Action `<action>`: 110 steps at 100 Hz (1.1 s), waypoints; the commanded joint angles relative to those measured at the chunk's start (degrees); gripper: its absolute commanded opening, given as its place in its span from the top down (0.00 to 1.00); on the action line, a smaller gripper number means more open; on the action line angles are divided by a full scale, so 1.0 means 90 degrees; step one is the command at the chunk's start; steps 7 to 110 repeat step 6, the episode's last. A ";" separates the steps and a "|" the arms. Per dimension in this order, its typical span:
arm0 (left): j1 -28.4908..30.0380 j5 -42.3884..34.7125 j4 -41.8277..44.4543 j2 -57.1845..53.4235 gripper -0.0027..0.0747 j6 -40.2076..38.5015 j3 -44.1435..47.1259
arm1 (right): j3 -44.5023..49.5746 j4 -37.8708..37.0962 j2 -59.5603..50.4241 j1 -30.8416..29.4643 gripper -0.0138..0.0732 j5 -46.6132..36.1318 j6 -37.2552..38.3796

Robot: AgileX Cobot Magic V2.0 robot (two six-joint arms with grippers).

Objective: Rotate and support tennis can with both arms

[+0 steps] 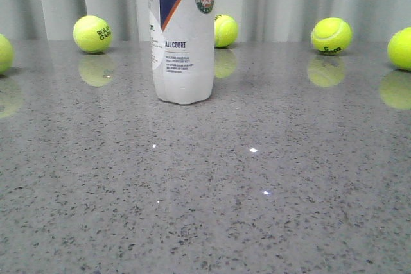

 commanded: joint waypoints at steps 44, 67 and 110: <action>-0.0053 -0.0469 -0.0008 -0.0175 0.99 -0.0068 0.0286 | 0.0028 0.0000 -0.0116 -0.0051 0.92 -0.0451 -0.0057; -0.0053 -0.0469 -0.0008 -0.0175 0.99 -0.0068 0.0286 | 0.0028 0.0000 -0.0116 -0.0051 0.92 -0.0451 -0.0057; -0.0053 -0.0469 -0.0008 -0.0175 0.99 -0.0068 0.0286 | 0.0028 0.0000 -0.0116 -0.0051 0.92 -0.0451 -0.0057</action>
